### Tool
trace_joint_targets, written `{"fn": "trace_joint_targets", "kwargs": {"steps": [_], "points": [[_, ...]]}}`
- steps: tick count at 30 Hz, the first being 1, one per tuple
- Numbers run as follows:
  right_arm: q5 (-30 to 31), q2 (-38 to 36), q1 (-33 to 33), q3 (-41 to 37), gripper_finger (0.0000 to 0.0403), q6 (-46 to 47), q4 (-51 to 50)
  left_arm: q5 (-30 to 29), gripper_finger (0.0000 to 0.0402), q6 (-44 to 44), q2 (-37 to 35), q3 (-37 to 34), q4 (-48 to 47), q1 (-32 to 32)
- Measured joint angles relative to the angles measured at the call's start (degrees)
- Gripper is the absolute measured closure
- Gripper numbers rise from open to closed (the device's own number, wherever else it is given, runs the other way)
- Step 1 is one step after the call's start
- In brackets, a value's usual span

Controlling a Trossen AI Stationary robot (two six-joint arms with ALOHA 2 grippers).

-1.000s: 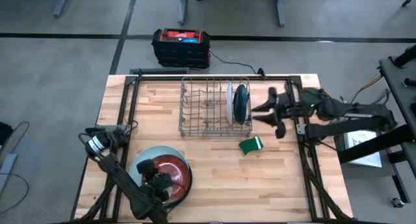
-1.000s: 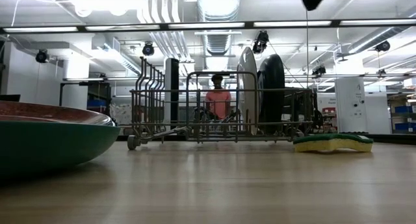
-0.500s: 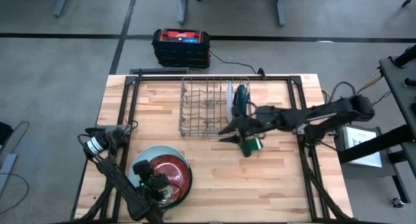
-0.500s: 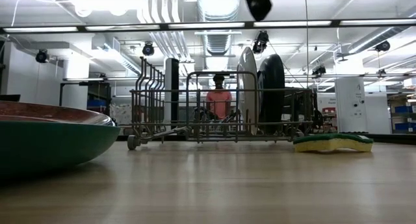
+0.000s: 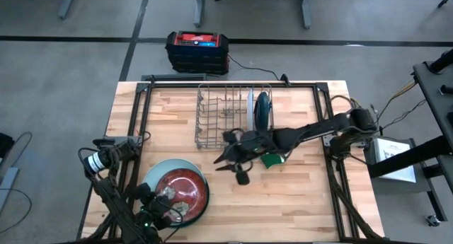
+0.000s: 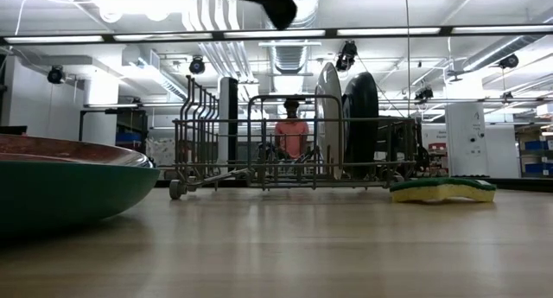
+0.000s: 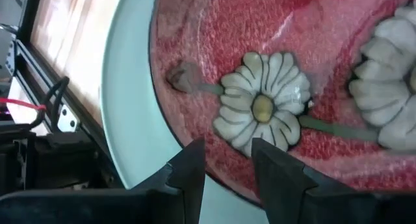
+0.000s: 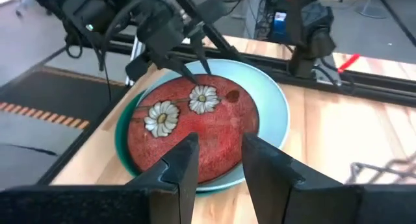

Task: Sort dishes
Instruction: Put the red plate into the dish rack

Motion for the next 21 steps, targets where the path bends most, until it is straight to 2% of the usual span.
{"fn": "trace_joint_targets", "kwargs": {"steps": [6, 11, 21], "points": [[-0.2, 7.01, 0.96, 5.49, 0.0288, -1.4, -0.04, -0.64, 0.0286, -1.32, -0.06, -1.79, 1.7, 0.03], [0.1, 9.93, 0.79, 7.9, 0.028, -1.4, 0.53, -0.92, 0.0286, -2.26, -0.11, -5.39, 6.14, 0.03], [0.65, 16.24, 0.78, 12.76, 0.0268, 0.61, 0.63, -8.19, 0.0286, -4.52, -0.22, -10.62, 8.92, 0.05]]}}
